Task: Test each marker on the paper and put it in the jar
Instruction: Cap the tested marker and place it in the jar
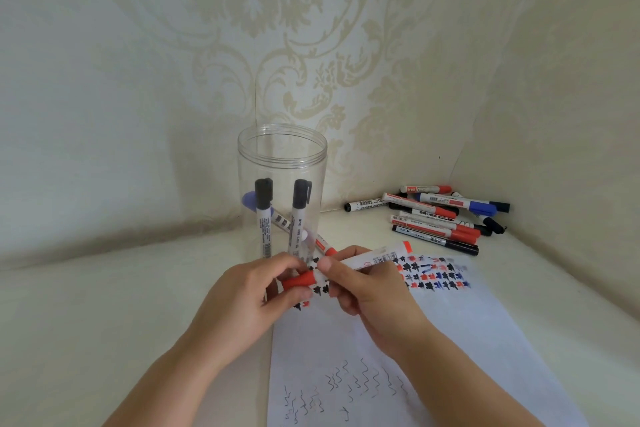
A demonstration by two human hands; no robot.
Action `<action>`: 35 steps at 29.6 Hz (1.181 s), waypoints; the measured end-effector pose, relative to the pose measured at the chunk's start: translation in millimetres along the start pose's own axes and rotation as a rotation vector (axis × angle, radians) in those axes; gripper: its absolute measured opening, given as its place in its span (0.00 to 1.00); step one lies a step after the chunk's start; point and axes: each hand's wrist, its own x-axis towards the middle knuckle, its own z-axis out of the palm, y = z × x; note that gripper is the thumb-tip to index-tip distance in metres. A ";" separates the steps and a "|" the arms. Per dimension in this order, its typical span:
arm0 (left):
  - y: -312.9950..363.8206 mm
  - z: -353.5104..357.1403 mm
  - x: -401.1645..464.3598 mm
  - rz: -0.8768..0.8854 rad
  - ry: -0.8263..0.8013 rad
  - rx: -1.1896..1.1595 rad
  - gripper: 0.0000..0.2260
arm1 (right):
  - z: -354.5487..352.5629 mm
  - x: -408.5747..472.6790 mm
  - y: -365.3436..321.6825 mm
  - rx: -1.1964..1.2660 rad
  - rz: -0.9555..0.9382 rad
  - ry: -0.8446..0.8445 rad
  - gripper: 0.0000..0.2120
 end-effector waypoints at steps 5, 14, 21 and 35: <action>1.6 5.2 -0.8 0.024 0.001 0.096 0.16 | 3.9 -1.8 0.5 0.112 0.037 0.073 0.16; 6.2 18.6 -1.7 0.193 0.044 0.242 0.28 | 15.9 -6.5 0.0 0.241 0.153 0.270 0.18; 8.8 25.3 -2.9 0.187 0.041 0.205 0.29 | 15.1 -8.3 1.3 0.227 0.161 0.293 0.15; 81.5 -96.7 45.9 0.147 0.698 -0.019 0.01 | -39.9 12.5 -55.7 0.177 0.077 0.225 0.18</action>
